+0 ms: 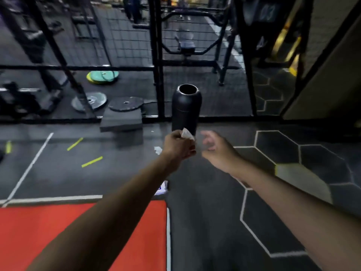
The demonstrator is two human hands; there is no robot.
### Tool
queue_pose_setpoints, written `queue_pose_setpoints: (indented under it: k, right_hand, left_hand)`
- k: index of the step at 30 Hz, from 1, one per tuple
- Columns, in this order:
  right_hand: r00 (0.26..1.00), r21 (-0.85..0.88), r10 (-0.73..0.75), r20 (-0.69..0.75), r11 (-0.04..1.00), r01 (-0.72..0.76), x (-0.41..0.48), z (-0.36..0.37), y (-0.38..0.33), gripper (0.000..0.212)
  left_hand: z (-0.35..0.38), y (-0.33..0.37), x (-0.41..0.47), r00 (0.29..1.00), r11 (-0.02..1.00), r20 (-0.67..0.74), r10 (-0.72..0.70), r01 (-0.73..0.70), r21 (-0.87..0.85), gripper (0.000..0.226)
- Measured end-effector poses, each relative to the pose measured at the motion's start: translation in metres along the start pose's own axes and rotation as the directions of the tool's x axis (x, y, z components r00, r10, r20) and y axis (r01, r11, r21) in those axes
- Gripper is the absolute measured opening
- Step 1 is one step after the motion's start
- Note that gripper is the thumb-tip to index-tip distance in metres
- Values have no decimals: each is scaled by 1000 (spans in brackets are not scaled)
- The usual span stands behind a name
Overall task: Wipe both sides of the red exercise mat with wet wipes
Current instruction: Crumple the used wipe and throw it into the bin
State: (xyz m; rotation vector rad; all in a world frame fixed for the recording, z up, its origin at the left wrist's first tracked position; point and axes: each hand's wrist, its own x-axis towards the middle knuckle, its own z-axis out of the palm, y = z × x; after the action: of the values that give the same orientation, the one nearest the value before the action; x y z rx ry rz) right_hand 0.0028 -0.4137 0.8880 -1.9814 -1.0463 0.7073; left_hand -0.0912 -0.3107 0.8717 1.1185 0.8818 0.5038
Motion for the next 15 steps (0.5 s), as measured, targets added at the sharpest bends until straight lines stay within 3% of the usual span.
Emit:
queue_pose_setpoints:
  k: [4, 7, 12, 15]
  right_hand:
    - [968, 28, -109, 225, 994, 106, 94, -15, 18, 53]
    - [936, 43, -196, 293, 981, 192, 169, -32, 31, 44]
    - [915, 59, -164, 369, 987, 153, 279, -33, 41, 22]
    - [861, 71, -220, 458, 975, 211, 336, -9, 44, 24]
  left_hand:
    - [20, 8, 69, 997, 999, -62, 46, -44, 19, 10]
    - [38, 21, 126, 993, 998, -101, 57, -59, -20, 10]
    - [44, 28, 208, 951, 986, -278, -135, 101, -134, 4]
    - [25, 22, 263, 907, 983, -400, -128, 63, -172, 22]
